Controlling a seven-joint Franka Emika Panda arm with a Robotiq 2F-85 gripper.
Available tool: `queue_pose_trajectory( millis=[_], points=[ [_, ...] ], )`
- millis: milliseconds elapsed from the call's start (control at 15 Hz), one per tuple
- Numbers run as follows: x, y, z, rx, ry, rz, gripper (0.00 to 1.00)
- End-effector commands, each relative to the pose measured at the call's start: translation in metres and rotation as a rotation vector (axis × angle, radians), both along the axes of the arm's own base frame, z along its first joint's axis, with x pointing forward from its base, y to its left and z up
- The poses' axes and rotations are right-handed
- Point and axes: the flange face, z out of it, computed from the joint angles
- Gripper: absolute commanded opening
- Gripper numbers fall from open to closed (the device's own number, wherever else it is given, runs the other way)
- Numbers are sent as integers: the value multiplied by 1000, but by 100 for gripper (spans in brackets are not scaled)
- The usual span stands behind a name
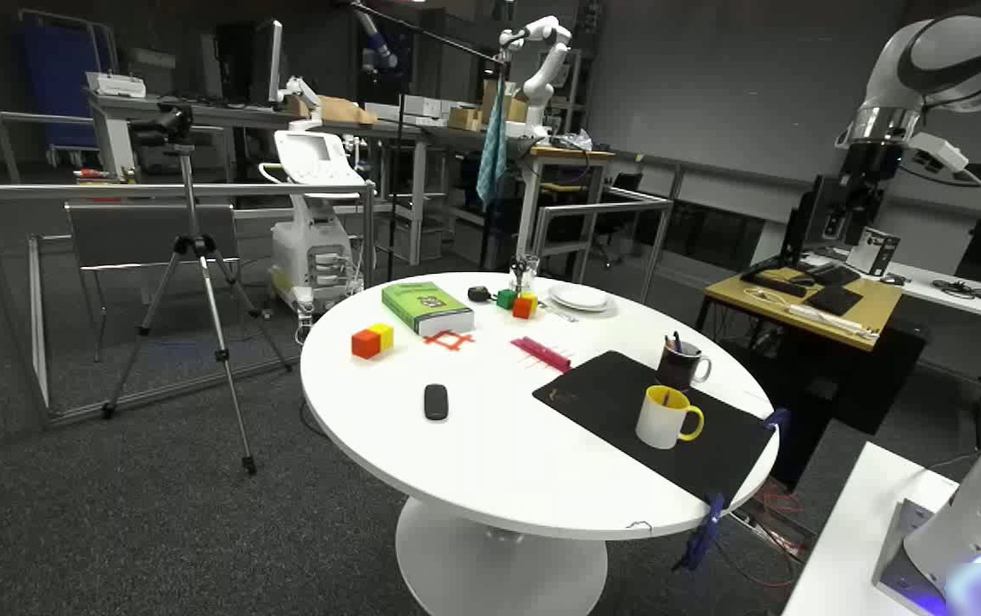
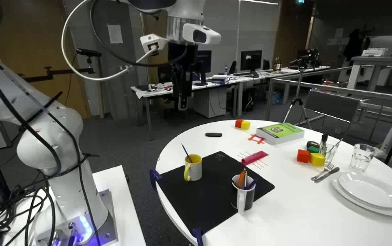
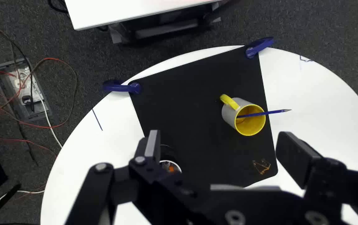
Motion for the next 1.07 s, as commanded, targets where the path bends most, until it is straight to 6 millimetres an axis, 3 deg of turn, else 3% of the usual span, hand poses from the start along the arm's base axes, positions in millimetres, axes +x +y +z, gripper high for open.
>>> queue_pose_trajectory(
  millis=[0,400,667,1000],
  points=[
    [0,-1,1,0,0,0,100],
    [0,-1,2,0,-3,-1,100],
    [5,-10,-14,-7,-26,24,100],
    [12,-33,-47,-33,-40,86,100]
  ],
)
